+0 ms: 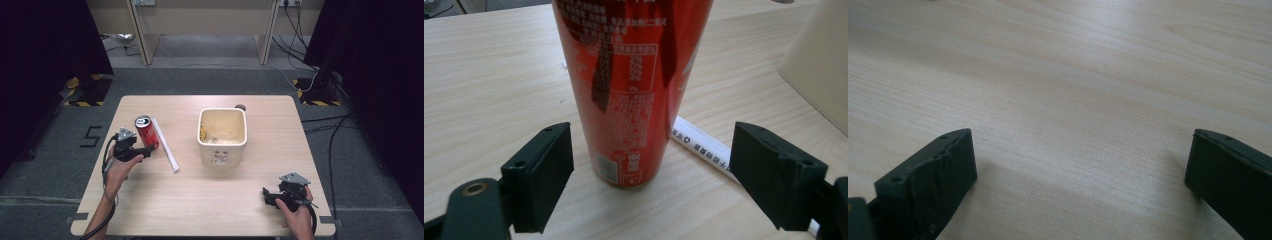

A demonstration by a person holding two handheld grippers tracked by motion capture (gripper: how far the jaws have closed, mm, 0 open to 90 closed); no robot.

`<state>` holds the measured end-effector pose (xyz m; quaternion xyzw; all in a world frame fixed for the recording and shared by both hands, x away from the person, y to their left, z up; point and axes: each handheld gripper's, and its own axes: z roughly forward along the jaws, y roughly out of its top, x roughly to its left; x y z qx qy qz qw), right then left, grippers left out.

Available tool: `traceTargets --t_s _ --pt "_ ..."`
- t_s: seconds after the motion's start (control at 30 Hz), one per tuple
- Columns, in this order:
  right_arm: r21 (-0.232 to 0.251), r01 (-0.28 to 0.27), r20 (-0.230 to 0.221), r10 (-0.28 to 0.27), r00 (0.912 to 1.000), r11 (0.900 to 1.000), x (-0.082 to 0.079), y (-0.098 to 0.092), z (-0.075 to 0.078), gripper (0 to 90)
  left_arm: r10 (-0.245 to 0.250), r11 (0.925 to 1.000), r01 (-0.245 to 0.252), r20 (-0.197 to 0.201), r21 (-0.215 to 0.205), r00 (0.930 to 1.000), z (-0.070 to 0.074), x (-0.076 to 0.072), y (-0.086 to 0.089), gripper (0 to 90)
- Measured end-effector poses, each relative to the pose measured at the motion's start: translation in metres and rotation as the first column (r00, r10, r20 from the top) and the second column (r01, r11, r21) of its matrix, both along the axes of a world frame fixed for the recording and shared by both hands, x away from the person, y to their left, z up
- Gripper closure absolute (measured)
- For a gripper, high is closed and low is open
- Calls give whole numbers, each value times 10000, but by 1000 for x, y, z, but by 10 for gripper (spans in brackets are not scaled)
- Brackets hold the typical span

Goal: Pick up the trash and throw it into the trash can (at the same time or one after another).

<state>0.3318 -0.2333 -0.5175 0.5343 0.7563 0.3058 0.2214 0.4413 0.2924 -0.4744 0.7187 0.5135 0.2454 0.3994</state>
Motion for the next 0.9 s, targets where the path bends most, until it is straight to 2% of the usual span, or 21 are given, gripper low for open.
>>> traceTargets --t_s 0.3,0.9 --pt "4 0 0 0 10000 10000 0 0 0 3 124 9999 -124 87 0 9999 -1 11 0 175" --pt "6 -21 3 21 10000 10000 0 0 0 3 307 9995 -307 200 18 9993 -8 22 -2 210"
